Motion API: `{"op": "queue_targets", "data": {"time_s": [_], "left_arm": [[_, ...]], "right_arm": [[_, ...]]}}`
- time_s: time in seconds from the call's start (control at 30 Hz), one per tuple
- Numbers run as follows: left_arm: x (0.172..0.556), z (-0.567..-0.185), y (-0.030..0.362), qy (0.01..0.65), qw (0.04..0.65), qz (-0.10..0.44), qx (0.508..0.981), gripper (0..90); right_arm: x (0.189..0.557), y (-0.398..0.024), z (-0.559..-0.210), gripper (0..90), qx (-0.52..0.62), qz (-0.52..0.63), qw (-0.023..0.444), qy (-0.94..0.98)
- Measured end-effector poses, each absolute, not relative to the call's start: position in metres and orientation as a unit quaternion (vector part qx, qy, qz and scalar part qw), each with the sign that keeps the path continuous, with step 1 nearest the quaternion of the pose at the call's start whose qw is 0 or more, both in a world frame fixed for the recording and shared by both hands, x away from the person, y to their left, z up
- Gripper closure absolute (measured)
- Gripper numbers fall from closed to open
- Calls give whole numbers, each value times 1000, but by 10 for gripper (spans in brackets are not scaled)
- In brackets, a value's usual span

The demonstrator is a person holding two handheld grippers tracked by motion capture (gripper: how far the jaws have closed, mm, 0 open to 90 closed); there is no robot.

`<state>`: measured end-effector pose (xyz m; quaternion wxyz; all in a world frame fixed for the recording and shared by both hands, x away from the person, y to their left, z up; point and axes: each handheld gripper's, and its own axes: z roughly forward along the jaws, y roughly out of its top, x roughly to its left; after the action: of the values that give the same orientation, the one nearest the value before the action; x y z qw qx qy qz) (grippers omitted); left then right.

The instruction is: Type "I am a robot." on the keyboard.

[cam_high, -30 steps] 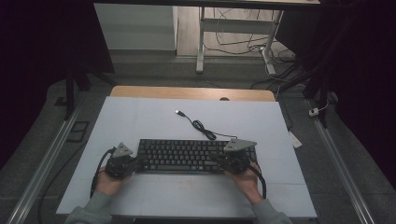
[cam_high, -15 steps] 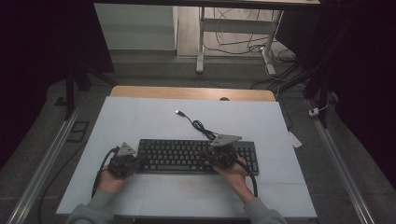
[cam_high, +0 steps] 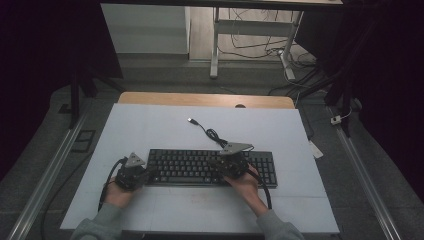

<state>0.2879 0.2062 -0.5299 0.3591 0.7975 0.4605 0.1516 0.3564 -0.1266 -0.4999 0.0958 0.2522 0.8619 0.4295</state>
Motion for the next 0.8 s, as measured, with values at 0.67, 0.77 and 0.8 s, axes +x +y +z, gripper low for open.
{"op": "queue_targets", "data": {"time_s": [0.67,0.77,0.8], "left_arm": [[288,-532,206,459,356,149,800,893],[288,-532,206,459,355,149,800,893],[288,-532,206,459,355,150,800,893]], "right_arm": [[373,-87,-511,895,247,411,95,872],[374,-84,-512,895,247,406,95,875],[375,-84,-512,895,247,404,96,876]]}}
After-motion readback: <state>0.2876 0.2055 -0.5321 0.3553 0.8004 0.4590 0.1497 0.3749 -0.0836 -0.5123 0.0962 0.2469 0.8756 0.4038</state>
